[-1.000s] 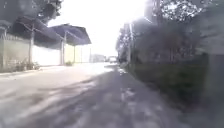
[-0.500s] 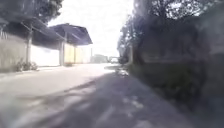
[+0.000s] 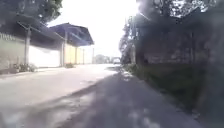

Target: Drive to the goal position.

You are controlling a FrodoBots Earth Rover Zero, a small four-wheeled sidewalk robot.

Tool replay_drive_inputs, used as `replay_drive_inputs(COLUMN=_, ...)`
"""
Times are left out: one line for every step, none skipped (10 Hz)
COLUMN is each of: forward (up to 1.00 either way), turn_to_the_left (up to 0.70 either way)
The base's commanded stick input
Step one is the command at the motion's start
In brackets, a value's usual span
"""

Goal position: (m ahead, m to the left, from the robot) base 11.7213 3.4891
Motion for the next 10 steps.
replay_drive_inputs(forward=1.0, turn_to_the_left=0.0)
replay_drive_inputs(forward=1.0, turn_to_the_left=0.0)
replay_drive_inputs(forward=1.0, turn_to_the_left=-0.16)
replay_drive_inputs(forward=1.0, turn_to_the_left=-0.26)
replay_drive_inputs(forward=1.0, turn_to_the_left=-0.26)
replay_drive_inputs(forward=1.0, turn_to_the_left=-0.26)
replay_drive_inputs(forward=1.0, turn_to_the_left=-0.26)
replay_drive_inputs(forward=1.0, turn_to_the_left=-0.23)
replay_drive_inputs(forward=1.0, turn_to_the_left=0.0)
replay_drive_inputs(forward=1.0, turn_to_the_left=0.0)
